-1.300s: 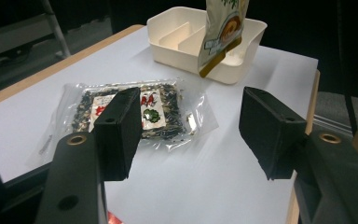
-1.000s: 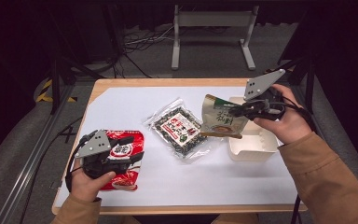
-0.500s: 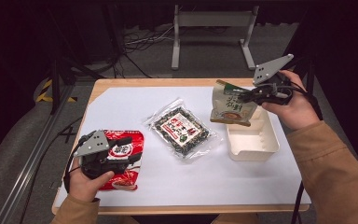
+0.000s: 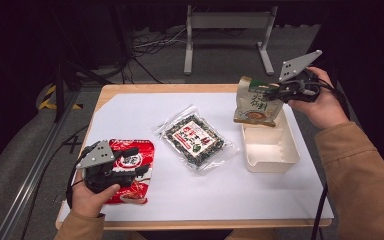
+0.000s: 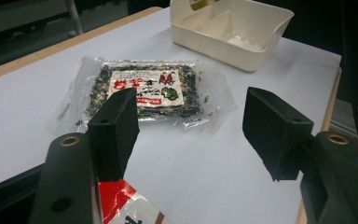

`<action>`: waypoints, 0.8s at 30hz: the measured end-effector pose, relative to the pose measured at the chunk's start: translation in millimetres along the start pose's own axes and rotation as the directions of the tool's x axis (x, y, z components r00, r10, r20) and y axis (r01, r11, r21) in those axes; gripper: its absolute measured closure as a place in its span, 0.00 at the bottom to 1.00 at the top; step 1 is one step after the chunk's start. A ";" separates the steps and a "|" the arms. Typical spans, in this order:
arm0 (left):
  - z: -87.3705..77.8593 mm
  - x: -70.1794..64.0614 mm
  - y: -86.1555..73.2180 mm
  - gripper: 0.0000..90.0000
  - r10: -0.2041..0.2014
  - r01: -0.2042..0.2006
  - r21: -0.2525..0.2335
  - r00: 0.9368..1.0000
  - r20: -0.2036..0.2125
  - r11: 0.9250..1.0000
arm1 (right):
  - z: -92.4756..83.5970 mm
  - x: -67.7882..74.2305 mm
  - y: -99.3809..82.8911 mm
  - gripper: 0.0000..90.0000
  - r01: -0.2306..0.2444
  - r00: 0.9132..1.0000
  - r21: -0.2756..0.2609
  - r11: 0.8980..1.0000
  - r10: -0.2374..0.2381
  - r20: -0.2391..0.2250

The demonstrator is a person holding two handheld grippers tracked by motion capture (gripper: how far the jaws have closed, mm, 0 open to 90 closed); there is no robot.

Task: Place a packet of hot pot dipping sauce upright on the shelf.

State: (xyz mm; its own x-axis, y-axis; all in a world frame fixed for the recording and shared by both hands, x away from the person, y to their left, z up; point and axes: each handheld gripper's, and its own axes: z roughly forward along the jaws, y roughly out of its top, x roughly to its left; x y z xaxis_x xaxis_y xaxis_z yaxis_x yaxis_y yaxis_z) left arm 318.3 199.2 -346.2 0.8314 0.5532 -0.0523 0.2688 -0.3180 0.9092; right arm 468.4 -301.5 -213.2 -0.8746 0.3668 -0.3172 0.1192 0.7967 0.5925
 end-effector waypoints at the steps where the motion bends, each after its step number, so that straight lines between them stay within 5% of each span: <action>1: -0.8 0.2 -0.5 0.42 0.002 -0.002 0.002 1.000 0.001 1.000 | 0.6 -2.0 -1.2 1.00 0.004 1.000 -0.004 1.000 -0.004 0.004; 16: -13.9 -1.8 -15.7 0.42 -0.035 0.035 0.005 0.998 -0.045 0.999 | 13.3 -27.5 -14.1 1.00 0.068 0.996 0.038 0.997 -0.070 0.048; 24: -18.2 -3.2 -19.8 0.41 -0.041 0.042 0.009 0.997 -0.059 0.999 | 21.2 -42.1 -27.4 1.00 0.037 0.997 0.043 0.998 -0.040 0.067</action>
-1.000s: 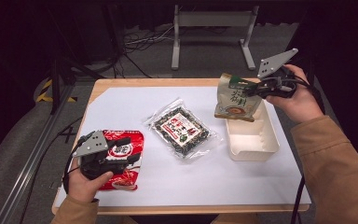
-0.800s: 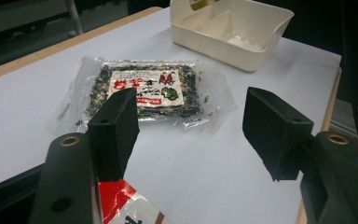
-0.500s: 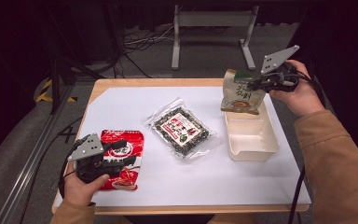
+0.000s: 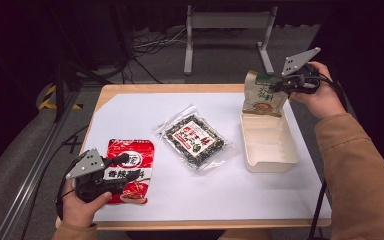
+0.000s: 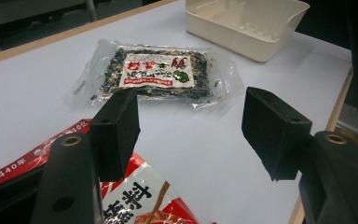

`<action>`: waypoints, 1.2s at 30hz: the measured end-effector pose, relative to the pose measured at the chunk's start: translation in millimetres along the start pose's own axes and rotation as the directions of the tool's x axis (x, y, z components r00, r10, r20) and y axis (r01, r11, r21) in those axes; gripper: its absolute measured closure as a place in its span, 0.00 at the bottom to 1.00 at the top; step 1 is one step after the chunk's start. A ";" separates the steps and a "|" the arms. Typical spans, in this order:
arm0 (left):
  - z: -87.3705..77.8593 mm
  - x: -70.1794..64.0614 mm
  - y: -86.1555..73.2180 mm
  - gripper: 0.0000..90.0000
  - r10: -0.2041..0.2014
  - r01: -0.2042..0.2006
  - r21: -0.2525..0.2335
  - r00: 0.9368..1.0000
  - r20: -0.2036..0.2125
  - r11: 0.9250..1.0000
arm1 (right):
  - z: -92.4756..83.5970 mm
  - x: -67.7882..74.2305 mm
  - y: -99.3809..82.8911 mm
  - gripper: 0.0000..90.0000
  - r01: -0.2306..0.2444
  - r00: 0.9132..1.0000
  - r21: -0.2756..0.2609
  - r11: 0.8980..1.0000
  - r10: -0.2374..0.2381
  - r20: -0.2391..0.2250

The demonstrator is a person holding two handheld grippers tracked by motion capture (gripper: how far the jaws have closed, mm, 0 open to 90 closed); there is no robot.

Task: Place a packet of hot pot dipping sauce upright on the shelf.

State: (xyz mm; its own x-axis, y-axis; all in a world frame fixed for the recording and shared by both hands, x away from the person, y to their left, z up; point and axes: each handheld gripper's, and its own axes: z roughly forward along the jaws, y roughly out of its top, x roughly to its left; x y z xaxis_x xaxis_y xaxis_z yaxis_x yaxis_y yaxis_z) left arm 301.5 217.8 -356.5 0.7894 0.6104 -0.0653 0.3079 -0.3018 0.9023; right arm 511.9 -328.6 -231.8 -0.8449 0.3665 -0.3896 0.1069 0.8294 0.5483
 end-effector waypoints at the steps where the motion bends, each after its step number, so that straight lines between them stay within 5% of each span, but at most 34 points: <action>1: -0.5 0.0 -0.4 0.41 0.000 0.000 -0.001 1.000 -0.001 1.000 | 1.8 -1.2 -1.4 1.00 0.000 1.000 0.001 1.000 0.000 0.002; 25: 4.2 1.7 -0.8 0.41 -0.011 0.011 -0.002 1.000 0.012 1.000 | 32.4 -7.3 -16.8 1.00 0.013 0.999 0.046 0.999 -0.015 0.047; 36: 7.5 3.1 0.3 0.39 -0.011 0.011 -0.005 1.000 0.014 1.000 | 43.8 -5.9 -27.8 0.99 -0.037 0.999 0.043 0.998 0.036 0.029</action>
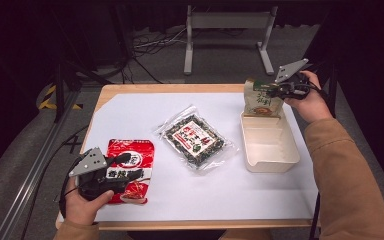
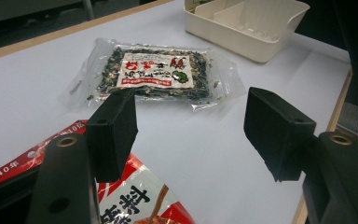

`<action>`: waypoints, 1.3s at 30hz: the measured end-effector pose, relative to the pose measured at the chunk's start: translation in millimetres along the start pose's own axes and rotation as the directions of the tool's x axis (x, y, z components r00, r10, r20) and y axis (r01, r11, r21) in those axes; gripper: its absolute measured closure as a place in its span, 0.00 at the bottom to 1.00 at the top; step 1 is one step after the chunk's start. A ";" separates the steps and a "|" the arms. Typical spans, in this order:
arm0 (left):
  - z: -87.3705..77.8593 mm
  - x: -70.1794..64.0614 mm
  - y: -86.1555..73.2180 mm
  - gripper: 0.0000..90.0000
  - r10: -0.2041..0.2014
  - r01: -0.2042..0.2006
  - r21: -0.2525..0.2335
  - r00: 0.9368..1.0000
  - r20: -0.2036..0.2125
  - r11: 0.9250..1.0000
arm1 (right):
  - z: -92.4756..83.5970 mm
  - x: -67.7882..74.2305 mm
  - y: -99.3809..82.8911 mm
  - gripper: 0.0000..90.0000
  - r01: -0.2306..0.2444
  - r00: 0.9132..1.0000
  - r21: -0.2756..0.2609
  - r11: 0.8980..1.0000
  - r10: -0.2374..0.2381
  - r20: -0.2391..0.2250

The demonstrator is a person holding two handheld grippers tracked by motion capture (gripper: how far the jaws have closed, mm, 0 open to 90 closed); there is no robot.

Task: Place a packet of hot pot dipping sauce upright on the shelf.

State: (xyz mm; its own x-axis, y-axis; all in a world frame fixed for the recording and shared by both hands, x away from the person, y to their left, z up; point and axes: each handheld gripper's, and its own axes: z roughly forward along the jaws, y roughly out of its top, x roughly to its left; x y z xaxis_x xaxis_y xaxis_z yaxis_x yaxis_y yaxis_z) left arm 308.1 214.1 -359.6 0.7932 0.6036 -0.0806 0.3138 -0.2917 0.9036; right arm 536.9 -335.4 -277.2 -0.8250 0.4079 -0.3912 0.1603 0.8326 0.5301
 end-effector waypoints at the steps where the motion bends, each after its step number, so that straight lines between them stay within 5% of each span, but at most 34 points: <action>1: 0.1 0.3 0.0 0.39 -0.002 0.002 0.000 1.000 -0.001 1.000 | 1.2 0.4 -1.3 1.00 -0.006 1.000 -0.004 1.000 0.006 -0.005; 23: 3.5 5.6 -0.8 0.37 -0.017 0.018 0.023 0.999 -0.040 1.000 | 15.6 3.4 -19.3 0.95 -0.091 0.995 0.005 0.996 0.091 -0.041; 34: 3.0 10.2 -1.4 0.32 -0.021 0.022 0.020 0.997 -0.075 1.000 | 10.4 2.7 -21.3 0.62 -0.208 0.978 -0.020 0.978 0.208 0.007; 39: 3.2 15.1 -1.7 0.30 -0.027 0.030 0.026 0.996 -0.084 0.999 | 2.1 2.0 -22.3 0.56 -0.231 0.972 -0.070 0.970 0.234 0.029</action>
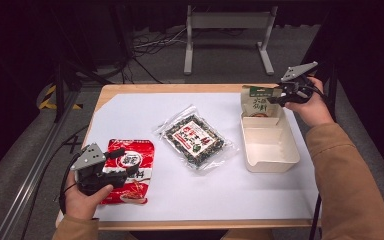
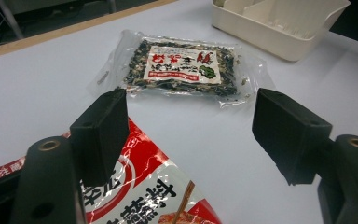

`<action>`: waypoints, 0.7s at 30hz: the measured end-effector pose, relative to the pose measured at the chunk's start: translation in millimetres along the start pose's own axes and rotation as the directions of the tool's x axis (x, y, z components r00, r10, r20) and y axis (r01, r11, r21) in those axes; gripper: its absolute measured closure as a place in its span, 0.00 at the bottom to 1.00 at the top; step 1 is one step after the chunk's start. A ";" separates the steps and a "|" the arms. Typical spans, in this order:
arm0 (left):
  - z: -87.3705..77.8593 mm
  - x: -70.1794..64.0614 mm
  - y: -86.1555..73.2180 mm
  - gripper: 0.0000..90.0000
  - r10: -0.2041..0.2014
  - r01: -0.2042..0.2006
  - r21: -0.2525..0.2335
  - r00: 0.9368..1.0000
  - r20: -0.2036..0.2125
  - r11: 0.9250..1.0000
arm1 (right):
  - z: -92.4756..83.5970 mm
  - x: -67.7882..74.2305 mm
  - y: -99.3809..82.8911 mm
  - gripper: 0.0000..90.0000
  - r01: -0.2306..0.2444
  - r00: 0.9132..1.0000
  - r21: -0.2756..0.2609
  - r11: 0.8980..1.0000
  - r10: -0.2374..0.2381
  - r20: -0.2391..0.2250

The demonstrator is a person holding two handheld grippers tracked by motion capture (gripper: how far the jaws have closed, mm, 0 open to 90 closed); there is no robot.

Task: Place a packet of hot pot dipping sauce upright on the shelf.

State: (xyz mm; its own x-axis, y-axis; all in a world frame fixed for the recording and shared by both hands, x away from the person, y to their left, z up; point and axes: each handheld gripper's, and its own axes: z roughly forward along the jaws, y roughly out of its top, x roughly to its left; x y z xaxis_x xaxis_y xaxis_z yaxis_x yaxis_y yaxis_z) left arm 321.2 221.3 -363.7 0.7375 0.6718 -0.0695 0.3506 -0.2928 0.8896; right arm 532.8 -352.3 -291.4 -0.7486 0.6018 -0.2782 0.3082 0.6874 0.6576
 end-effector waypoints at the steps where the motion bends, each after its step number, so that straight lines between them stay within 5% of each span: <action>1: 0.5 0.9 0.0 0.30 -0.001 0.001 0.001 1.000 -0.003 1.000 | -2.0 0.5 0.2 0.55 0.003 1.000 -0.003 1.000 -0.003 0.015; 10: 0.2 11.6 4.2 0.28 0.001 -0.001 0.007 1.000 -0.014 1.000 | -30.3 7.6 2.7 0.44 -0.014 0.993 -0.120 0.993 0.029 0.116; 18: -0.1 20.9 7.1 0.27 0.006 -0.005 0.023 1.000 -0.027 1.000 | -49.7 29.0 2.4 0.43 -0.023 0.995 -0.190 0.982 0.041 0.089; 21: 0.1 24.9 7.5 0.26 0.000 0.000 0.021 1.000 -0.032 1.000 | -59.4 43.8 1.5 0.40 -0.043 0.996 -0.241 0.970 0.060 0.064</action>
State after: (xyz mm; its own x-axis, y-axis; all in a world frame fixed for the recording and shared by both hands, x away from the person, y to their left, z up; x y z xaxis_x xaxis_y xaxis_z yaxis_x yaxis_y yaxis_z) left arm 342.2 235.8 -358.8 0.7190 0.6929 -0.0550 0.3633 -0.3071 0.8796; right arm 465.6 -349.1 -261.0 -0.6896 0.6667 -0.2828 0.1890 0.5427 0.8184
